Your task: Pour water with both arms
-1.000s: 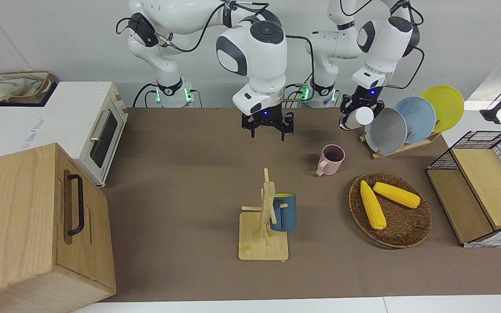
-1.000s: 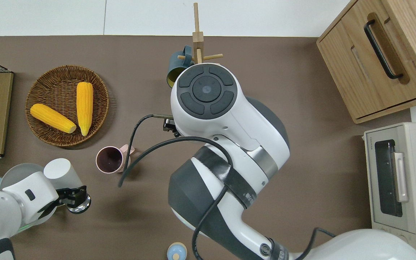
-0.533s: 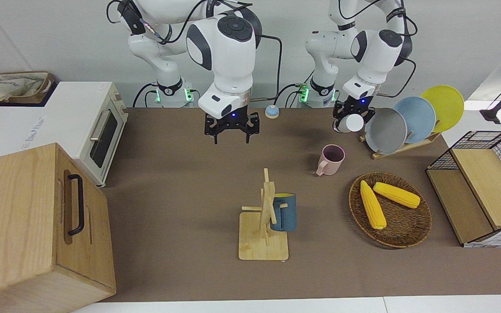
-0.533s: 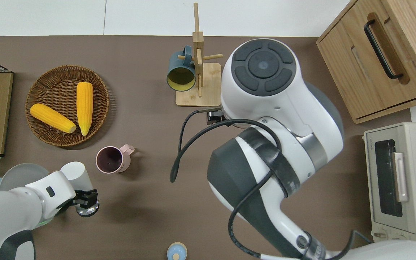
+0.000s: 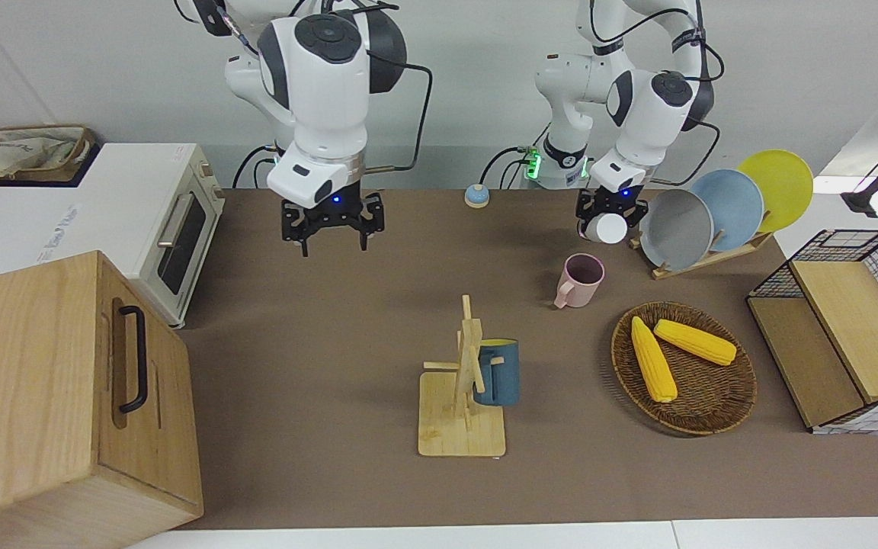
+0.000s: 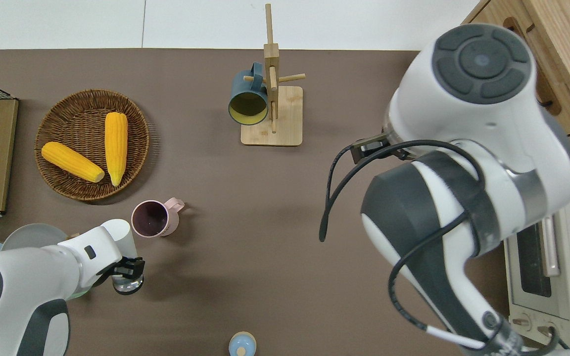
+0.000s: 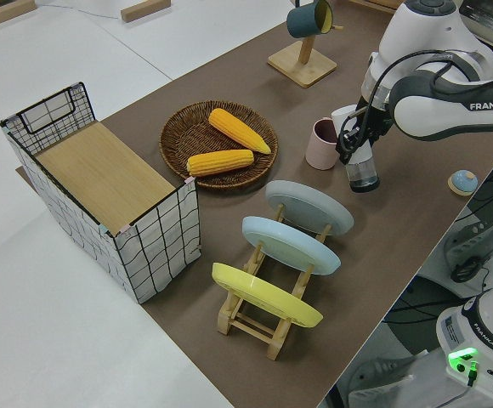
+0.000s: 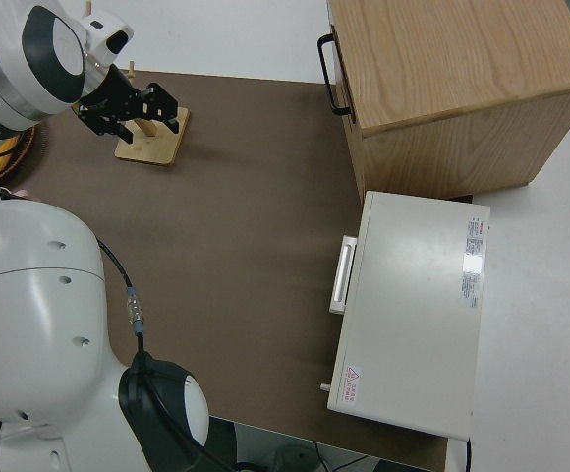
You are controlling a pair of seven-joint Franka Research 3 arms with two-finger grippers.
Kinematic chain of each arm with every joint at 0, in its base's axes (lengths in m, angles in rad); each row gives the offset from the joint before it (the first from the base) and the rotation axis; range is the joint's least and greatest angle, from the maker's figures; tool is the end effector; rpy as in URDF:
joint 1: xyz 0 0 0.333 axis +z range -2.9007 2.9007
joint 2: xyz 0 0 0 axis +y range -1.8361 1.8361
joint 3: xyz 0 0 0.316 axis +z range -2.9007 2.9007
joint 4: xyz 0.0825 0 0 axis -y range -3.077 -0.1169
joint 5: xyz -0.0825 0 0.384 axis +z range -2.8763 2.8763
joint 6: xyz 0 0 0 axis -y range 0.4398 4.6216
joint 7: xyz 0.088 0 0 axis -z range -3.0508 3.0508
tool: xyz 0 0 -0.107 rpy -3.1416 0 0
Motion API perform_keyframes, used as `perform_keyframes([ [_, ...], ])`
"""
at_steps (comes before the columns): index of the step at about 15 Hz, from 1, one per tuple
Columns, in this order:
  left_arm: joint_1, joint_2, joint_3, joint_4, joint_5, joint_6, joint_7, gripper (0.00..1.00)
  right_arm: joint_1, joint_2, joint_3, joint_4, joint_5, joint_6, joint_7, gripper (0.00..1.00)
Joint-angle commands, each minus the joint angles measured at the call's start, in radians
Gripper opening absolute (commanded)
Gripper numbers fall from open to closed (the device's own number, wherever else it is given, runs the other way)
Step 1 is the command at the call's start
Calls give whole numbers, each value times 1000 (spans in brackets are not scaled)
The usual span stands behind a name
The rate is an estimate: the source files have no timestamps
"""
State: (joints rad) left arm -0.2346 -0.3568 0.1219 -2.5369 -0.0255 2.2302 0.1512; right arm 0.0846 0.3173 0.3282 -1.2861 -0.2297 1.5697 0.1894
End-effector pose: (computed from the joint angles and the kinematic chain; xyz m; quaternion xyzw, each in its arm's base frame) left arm 0.4197 -0.0486 0.4023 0.9911 -0.1272 0.0241 0.0311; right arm 0.6129 0.2040 0.5769 0.9923 0.1050 0.0102 0.0642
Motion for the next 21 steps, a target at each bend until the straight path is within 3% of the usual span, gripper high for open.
perform_keyframes([
  [1, -20, 53, -16, 75, 12, -38, -30, 0, -20, -99, -161, -117, 162, 56, -166, 975],
  [3, -18, 73, -16, 101, 12, -73, -25, 0, -25, -135, -193, -171, 167, 85, -179, 975],
  [7, -18, 108, -16, 156, 24, -156, -18, 0, -77, -216, -196, -306, 168, 154, -147, 977],
  [9, -18, 142, -14, 191, 24, -196, -19, 0, -85, -239, -212, -338, 179, 154, -131, 979],
  [11, -18, 174, -16, 220, 24, -227, -21, 0, -85, -242, -242, -341, 199, 148, -134, 979],
  [14, -18, 241, -14, 289, 24, -314, -16, 0, -88, -242, -262, -332, 202, 141, -142, 981],
  [21, -18, 257, -14, 314, 24, -354, -18, 0, -86, -241, -264, -299, 198, 116, -133, 981],
])
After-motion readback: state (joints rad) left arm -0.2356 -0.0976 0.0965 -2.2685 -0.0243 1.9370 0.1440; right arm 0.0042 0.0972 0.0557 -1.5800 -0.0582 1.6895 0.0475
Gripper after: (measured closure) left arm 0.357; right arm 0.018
